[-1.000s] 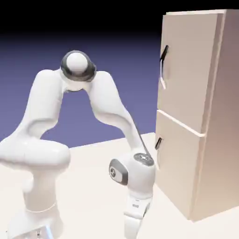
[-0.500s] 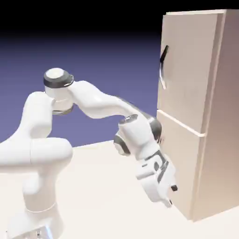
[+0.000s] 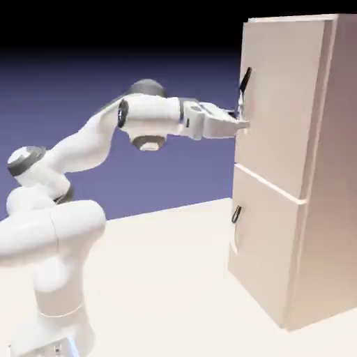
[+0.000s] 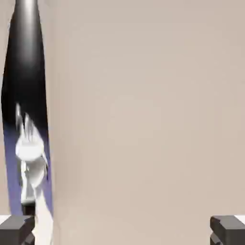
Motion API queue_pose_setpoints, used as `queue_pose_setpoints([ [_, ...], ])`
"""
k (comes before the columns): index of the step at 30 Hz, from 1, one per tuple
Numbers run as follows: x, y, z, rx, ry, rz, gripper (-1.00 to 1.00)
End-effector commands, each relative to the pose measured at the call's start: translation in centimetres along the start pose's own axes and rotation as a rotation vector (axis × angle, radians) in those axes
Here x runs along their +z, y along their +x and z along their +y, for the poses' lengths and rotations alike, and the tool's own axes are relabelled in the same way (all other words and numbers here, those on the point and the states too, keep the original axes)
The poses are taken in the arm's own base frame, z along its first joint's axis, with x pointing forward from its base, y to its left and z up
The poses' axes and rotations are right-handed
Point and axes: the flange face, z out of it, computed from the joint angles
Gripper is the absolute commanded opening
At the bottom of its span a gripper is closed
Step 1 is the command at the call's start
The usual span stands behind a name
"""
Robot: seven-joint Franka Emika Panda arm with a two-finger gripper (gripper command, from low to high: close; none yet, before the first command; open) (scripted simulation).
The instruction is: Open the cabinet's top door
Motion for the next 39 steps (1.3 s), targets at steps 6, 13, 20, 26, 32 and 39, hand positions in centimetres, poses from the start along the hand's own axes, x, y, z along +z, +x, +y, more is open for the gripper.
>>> queue_pose_setpoints([
  [6,5.0,0.0,0.0,0.000,0.000,0.000,-1.00],
  [13,1.3,2.1,2.1,0.000,0.129,-0.129,-1.00],
  [20,-2.1,4.9,4.9,0.000,0.271,-0.271,-1.00],
  [26,-4.2,7.4,7.4,0.000,0.381,-0.381,-1.00],
  [32,-5.6,10.1,10.1,0.000,0.490,-0.490,-1.00],
  [39,-6.6,13.4,13.4,0.000,0.620,-0.620,-1.00],
])
